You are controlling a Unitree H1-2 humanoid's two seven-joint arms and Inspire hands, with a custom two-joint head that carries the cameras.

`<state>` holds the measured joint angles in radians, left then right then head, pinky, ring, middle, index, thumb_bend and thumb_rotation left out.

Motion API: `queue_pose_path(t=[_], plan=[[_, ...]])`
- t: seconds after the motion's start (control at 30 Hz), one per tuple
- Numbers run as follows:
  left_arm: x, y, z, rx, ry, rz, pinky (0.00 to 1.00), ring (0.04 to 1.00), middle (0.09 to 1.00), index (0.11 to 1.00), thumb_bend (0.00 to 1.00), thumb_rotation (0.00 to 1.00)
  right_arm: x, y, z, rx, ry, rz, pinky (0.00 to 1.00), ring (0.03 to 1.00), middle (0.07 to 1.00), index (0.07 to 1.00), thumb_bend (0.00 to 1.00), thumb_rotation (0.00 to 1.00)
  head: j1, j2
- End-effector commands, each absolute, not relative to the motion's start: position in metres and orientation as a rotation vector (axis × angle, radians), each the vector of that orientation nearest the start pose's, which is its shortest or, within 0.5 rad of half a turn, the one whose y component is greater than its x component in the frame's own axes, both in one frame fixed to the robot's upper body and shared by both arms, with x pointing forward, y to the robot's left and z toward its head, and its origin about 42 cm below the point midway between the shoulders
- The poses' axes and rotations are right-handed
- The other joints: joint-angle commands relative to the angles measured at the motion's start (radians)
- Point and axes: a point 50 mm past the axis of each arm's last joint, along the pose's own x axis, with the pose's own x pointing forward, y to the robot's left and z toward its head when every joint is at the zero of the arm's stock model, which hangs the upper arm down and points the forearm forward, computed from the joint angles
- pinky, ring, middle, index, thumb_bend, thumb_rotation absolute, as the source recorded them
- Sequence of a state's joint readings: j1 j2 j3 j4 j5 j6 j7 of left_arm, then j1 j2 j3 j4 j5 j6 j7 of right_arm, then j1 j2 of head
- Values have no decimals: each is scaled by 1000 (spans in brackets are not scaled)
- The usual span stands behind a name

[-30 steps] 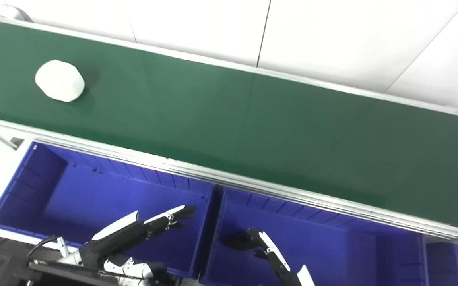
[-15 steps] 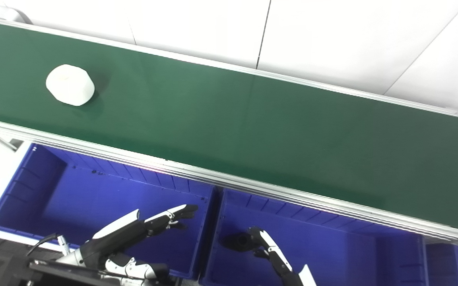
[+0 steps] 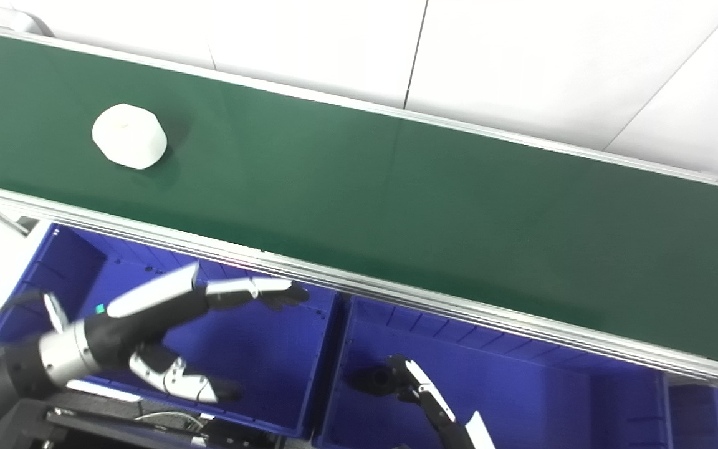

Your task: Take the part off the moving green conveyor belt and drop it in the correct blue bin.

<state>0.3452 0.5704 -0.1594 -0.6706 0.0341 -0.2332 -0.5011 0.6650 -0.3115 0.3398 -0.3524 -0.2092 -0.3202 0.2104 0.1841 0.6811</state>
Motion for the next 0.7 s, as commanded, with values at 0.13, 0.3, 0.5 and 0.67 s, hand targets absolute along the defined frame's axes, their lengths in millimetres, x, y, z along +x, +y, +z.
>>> queue_pose_path(t=[0.13, 0.3, 0.5, 0.67], plan=[[161, 265, 261, 825, -686, -810, 604, 743, 791, 696, 830, 141, 46, -206, 101, -281, -19, 579, 801, 903, 947, 912, 530, 904, -10, -5], [178, 263, 292, 1036, -803, -804, 598, 743, 792, 712, 878, 111, 47, -207, 99, -274, -11, 578, 817, 910, 948, 912, 526, 894, -15, -15], [212, 269, 319, 1237, -845, -795, 698, 818, 849, 775, 901, 30, 52, -206, 90, -276, -17, 570, 824, 912, 945, 911, 522, 897, -24, -27], [238, 273, 331, 1284, -784, -789, 717, 821, 832, 794, 935, 164, 56, -204, 91, -277, -18, 562, 805, 902, 943, 909, 533, 903, -27, -26]])
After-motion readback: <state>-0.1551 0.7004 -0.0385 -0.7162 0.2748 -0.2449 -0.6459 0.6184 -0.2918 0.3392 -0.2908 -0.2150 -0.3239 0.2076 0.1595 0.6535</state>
